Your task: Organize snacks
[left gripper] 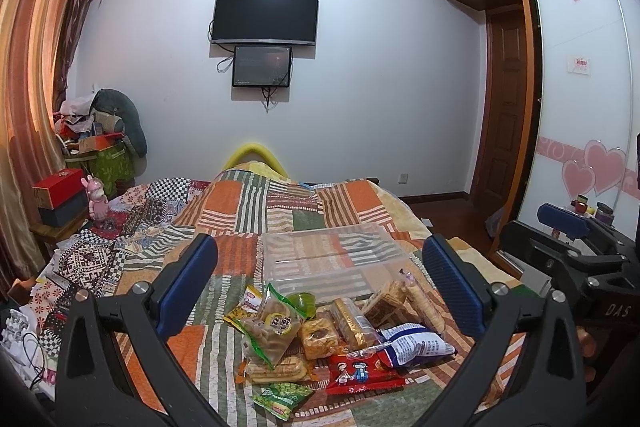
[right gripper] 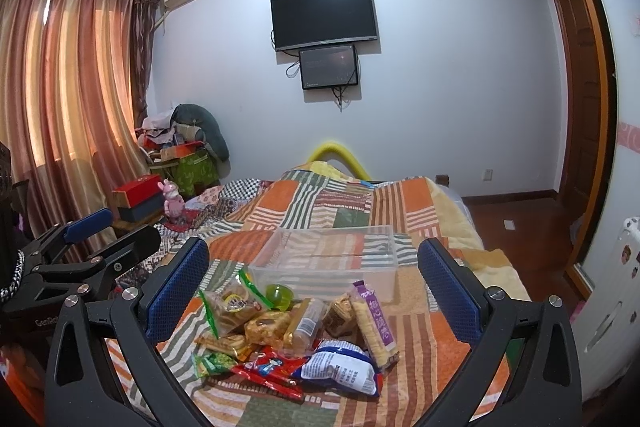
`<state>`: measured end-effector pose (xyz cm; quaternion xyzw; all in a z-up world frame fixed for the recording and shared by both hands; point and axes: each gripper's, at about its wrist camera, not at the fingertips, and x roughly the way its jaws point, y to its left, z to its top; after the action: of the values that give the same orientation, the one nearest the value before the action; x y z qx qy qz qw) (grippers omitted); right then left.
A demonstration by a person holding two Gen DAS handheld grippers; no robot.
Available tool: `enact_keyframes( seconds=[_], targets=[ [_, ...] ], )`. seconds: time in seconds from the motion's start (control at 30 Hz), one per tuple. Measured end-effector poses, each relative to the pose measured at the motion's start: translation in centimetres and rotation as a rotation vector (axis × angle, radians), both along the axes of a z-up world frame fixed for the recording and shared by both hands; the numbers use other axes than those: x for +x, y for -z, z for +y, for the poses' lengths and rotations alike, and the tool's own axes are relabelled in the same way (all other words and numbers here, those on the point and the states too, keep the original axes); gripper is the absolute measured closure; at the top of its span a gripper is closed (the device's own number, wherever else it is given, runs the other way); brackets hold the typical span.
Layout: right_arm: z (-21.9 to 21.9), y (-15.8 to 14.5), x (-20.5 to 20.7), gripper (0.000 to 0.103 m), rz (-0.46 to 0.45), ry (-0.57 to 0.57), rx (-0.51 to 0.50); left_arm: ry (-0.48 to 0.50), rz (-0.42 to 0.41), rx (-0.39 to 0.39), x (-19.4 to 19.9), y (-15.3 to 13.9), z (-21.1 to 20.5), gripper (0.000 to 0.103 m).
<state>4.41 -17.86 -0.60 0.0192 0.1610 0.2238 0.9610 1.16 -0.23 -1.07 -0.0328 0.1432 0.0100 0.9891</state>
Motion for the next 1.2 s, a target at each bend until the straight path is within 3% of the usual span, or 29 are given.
enact_keyframes(
  seconds=[0.1,0.17,0.3,0.43,0.57,0.93,1.07,1.2],
  targets=[
    [0.0,0.4,0.4,0.0,0.006,0.015,-0.012,0.004,0.019,-0.002,0.6,0.4,0.5,0.001],
    [-0.1,0.8,0.9,0.0,0.022,0.019,-0.018,0.009,0.045,0.002,1.3,0.8,0.9,0.009],
    [-0.6,2.2,2.6,0.017,0.104,0.017,-0.022,0.022,0.139,-0.007,3.4,2.2,1.8,0.028],
    [-1.2,3.7,4.2,0.03,0.18,0.022,-0.031,0.023,0.222,-0.007,5.4,4.1,3.1,0.036],
    [-1.8,5.2,5.9,0.037,0.249,0.023,-0.059,0.023,0.307,0.01,7.6,6.3,4.5,0.04],
    [-2.2,10.1,9.5,0.042,0.445,-0.003,-0.127,0.047,0.526,0.015,13.0,13.4,6.6,0.041],
    [-1.6,11.6,10.6,0.042,0.491,-0.033,-0.147,0.05,0.552,0.025,14.0,14.9,6.5,0.04],
    [-1.2,12.5,11.6,0.042,0.521,-0.046,-0.148,0.084,0.582,-0.004,15.0,15.8,6.9,0.03]
  ],
)
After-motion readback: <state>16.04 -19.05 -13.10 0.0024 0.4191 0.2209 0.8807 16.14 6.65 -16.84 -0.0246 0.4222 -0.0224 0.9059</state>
